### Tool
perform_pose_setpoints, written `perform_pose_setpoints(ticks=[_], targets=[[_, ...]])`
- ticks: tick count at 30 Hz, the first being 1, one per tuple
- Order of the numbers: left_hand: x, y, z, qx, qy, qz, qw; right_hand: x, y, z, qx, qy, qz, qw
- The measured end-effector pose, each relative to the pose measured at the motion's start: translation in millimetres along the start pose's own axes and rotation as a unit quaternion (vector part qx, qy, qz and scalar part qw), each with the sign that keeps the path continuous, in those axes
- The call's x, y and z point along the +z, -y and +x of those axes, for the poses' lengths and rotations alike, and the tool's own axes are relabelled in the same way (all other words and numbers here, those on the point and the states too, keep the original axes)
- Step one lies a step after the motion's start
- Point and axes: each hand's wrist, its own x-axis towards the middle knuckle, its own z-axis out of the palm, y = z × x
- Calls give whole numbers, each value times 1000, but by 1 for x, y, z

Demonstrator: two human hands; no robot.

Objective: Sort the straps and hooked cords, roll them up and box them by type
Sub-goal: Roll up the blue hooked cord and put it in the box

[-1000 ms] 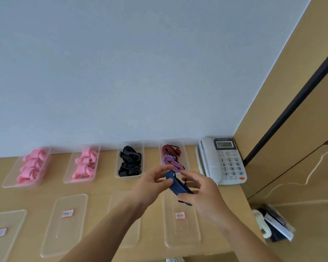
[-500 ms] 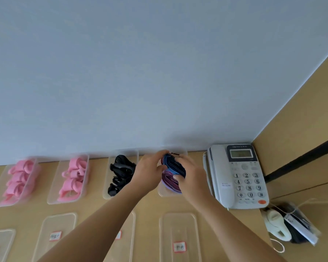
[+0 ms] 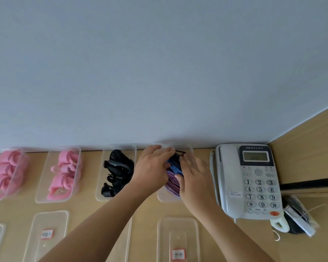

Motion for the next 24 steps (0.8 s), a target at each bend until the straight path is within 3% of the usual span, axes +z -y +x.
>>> perform_pose_setpoints(ticks=[7, 15, 20, 24], targets=[[7, 6, -8, 51, 14, 87, 995, 0, 3, -11, 38, 127, -28, 991], [1, 6, -19, 24, 102, 92, 990, -7, 7, -11, 32, 143, -15, 989], [-12, -3, -34, -16, -62, -50, 997, -22, 14, -30, 44, 52, 111, 992], [-14, -5, -72, -35, -113, -84, 989, -27, 26, -68, 77, -67, 117, 988]])
